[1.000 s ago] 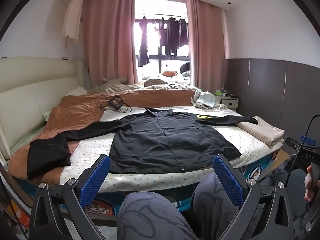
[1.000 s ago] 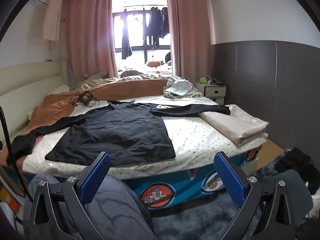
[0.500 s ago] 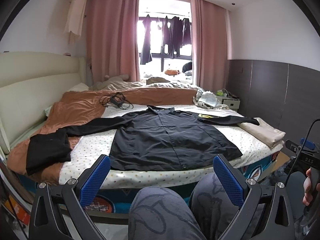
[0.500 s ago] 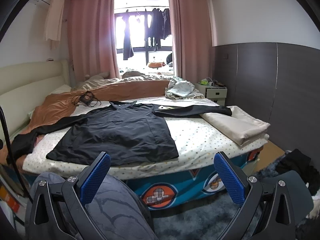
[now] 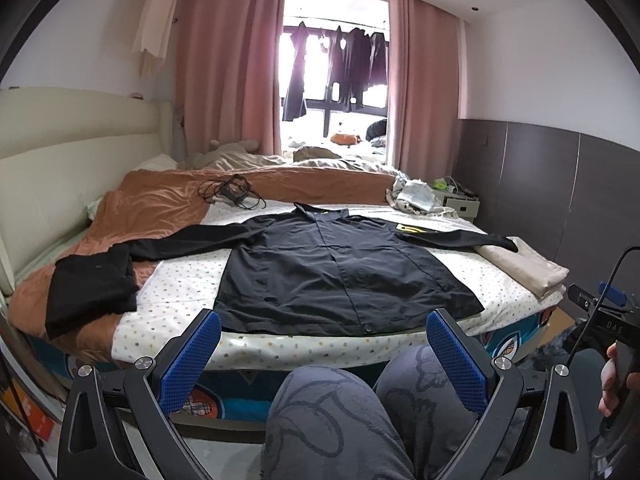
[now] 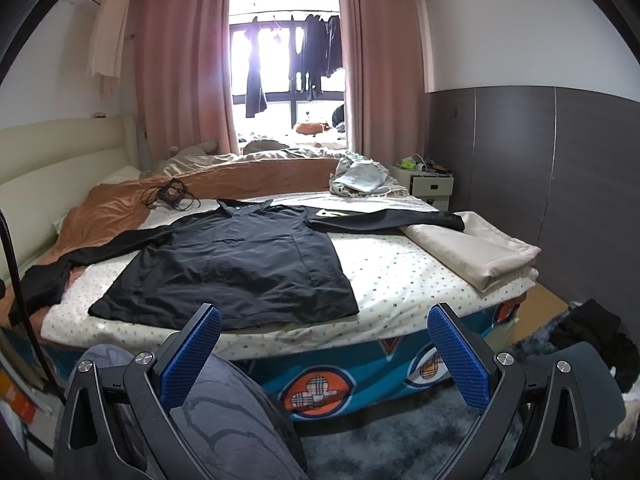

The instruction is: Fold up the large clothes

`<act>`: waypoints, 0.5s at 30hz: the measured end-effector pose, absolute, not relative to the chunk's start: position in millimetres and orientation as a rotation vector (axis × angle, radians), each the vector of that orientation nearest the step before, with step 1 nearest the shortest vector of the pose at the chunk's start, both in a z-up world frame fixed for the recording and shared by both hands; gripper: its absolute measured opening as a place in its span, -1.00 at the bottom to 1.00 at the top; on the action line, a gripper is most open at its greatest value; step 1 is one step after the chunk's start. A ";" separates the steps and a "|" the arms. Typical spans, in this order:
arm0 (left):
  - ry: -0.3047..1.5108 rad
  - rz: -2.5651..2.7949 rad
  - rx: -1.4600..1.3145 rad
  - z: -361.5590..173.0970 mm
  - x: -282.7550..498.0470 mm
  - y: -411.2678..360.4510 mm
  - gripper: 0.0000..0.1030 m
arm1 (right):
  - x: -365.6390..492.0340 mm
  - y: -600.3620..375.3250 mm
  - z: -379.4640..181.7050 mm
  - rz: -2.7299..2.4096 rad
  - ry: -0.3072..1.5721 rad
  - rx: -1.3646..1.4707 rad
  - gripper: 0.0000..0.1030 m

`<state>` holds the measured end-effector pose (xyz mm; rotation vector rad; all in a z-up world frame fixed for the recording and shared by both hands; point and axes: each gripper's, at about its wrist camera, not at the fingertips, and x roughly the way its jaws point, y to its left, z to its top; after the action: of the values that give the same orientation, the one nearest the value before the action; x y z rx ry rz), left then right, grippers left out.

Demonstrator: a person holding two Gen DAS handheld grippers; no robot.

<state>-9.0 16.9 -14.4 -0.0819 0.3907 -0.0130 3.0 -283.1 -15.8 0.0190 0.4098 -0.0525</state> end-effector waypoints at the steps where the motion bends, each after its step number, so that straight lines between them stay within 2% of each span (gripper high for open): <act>1: 0.392 -0.011 -0.084 -14.8 -8.9 17.3 0.99 | 2.9 -282.3 -16.1 -0.051 0.410 0.018 1.00; 15: 0.353 -0.016 -0.077 -8.6 -18.8 15.2 0.99 | -0.6 -280.1 -15.8 -0.051 0.402 0.021 1.00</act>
<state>-18.8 15.2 -8.6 -0.0766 0.3533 -0.0160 -0.6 -280.1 -15.8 0.0206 0.4021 -0.0512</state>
